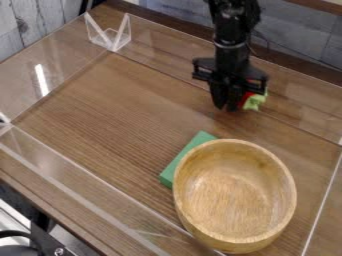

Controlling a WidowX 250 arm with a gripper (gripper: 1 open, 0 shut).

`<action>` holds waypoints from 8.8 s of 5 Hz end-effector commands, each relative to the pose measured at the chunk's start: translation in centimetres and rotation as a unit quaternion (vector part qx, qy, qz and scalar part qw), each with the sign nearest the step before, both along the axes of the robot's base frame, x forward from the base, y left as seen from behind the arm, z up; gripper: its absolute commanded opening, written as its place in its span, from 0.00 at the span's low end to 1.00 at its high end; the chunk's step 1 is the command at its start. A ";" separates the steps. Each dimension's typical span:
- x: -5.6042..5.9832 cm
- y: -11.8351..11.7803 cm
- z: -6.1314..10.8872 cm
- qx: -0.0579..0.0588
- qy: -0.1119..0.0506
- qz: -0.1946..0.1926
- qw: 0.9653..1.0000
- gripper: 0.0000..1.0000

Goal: Move the red fruit to the left

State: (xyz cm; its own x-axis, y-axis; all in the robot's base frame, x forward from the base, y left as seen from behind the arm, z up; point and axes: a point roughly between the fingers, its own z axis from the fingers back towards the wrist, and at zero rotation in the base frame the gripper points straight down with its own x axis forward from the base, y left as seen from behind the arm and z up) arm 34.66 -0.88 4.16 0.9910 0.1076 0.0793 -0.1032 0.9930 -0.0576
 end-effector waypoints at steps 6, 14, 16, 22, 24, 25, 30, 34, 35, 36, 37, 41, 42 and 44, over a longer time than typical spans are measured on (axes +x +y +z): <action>1.9 -1.0 0.0 -0.014 -0.013 -0.138 0.990 0.00; -3.1 8.9 8.8 0.020 -0.102 -0.041 0.994 0.00; -4.0 12.5 8.6 0.037 -0.093 0.008 0.995 0.00; -3.6 18.0 7.6 0.036 -0.062 0.029 0.997 0.00; -3.0 17.6 5.8 0.028 -0.054 0.016 0.998 0.00; -2.4 16.8 5.0 0.025 -0.051 0.010 0.998 0.00; -5.4 19.1 2.6 0.029 -0.032 0.073 0.996 0.00; -6.6 21.1 -0.7 0.005 -0.032 0.104 0.994 1.00; -6.3 21.8 -1.0 -0.001 -0.035 0.110 0.993 1.00; -6.1 22.3 -1.2 -0.002 -0.035 0.111 0.993 0.00; -5.9 22.7 -1.3 -0.008 -0.039 0.113 0.993 0.00; -6.3 22.4 1.5 -0.024 -0.039 0.154 0.987 0.00; -5.9 22.4 1.8 -0.027 -0.035 0.115 0.992 1.00; -4.9 21.8 1.5 -0.031 -0.033 0.119 0.992 0.00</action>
